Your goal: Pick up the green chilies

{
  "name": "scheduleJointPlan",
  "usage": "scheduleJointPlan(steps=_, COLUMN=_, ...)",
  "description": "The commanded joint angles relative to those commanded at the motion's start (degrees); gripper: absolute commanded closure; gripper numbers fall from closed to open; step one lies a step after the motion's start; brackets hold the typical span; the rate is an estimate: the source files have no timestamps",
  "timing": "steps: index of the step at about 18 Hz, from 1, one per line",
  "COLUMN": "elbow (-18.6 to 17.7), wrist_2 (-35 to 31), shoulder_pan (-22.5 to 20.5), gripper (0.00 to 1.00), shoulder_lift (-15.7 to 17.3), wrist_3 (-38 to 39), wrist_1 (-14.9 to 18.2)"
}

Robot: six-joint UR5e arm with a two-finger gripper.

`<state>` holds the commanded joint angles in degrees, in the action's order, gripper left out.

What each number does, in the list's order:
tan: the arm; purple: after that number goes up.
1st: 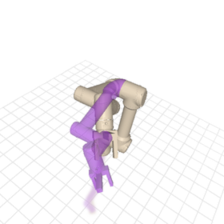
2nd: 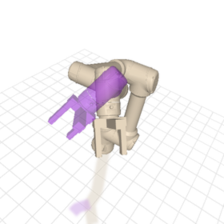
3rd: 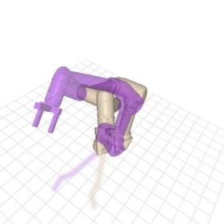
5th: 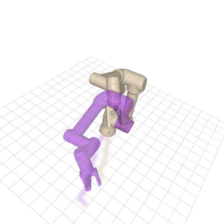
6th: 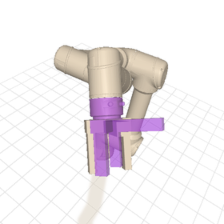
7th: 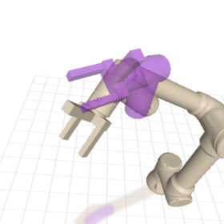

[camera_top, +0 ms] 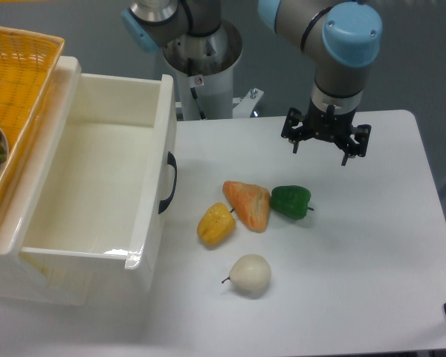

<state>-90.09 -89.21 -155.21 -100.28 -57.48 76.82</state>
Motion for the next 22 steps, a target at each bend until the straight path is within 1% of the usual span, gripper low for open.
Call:
scheduleJointPlan(steps=3, elbow=-0.26, wrist_2=0.26, shoulder_pan=-0.18, gripper=0.0, shoulder_lift=0.0, wrist_3=0.09, wrist_1=0.0)
scheduleJointPlan(steps=5, elbow=-0.53, wrist_2=2.54, shoulder_pan=-0.26, gripper=0.0, shoulder_lift=0.09, wrist_3=0.88, wrist_1=0.17)
scheduleJointPlan(steps=7, elbow=-2.19, wrist_2=2.72, shoulder_pan=-0.53, gripper=0.0, shoulder_lift=0.61, wrist_3=2.1, wrist_1=-0.09)
scheduleJointPlan(steps=9, elbow=-3.25, wrist_2=2.72, shoulder_pan=-2.1, gripper=0.0, shoulder_lift=0.7, wrist_3=4.03, wrist_1=0.09)
scheduleJointPlan(steps=12, elbow=-5.71, wrist_2=2.81, shoulder_pan=-2.72, gripper=0.0, shoulder_lift=2.02, wrist_3=4.13, wrist_1=-0.35)
scheduleJointPlan(steps=14, elbow=-6.5, wrist_2=3.07, shoulder_pan=-3.16, gripper=0.0, shoulder_lift=2.37, wrist_3=4.74, wrist_1=-0.18)
scheduleJointPlan(steps=16, elbow=-7.12, wrist_2=3.51, shoulder_pan=-3.34, gripper=0.0, shoulder_lift=2.64, wrist_3=7.37, wrist_1=-0.26)
scheduleJointPlan(steps=19, elbow=-7.3, wrist_2=3.43, shoulder_pan=-3.34, gripper=0.0, shoulder_lift=2.38, wrist_3=14.57, wrist_1=-0.35)
scheduleJointPlan(steps=22, elbow=-7.3, wrist_2=3.69, shoulder_pan=-3.78, gripper=0.0, shoulder_lift=2.11, wrist_3=17.57, wrist_1=-0.35)
